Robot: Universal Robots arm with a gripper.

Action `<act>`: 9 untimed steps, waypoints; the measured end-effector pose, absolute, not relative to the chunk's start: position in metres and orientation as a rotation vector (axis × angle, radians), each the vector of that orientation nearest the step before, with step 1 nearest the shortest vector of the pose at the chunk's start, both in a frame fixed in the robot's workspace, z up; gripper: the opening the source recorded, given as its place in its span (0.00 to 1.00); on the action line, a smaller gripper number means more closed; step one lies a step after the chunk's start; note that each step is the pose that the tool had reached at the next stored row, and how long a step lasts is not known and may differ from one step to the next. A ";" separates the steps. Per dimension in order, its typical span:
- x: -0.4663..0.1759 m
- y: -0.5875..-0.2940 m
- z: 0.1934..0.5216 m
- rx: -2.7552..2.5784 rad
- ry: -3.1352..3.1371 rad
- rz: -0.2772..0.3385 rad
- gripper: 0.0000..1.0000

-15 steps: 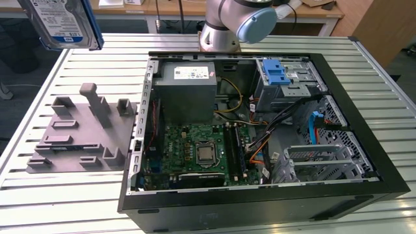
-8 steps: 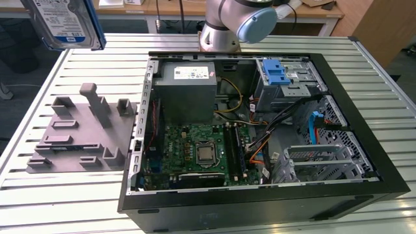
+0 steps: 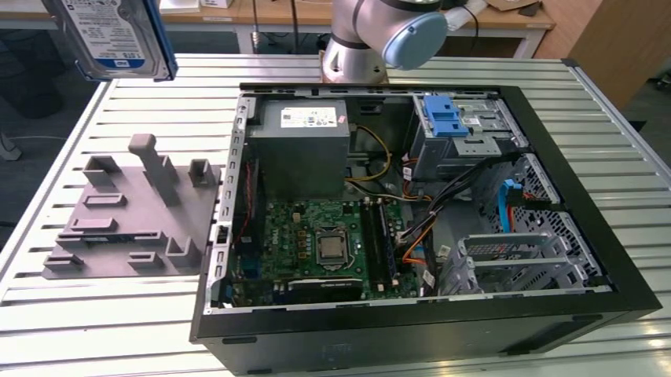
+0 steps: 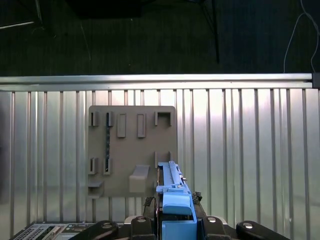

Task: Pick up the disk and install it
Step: 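Pick up the disk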

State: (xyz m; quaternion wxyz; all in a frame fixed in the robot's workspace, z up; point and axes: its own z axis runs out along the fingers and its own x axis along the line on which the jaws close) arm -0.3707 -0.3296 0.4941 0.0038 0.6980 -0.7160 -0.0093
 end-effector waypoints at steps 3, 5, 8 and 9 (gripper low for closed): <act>-0.367 -0.330 0.494 2.188 -2.244 -0.029 0.36; -0.366 -0.330 0.494 2.187 -2.244 -0.029 0.36; -0.366 -0.332 0.494 2.188 -2.244 -0.029 0.36; -0.366 -0.332 0.494 2.188 -2.244 -0.029 0.36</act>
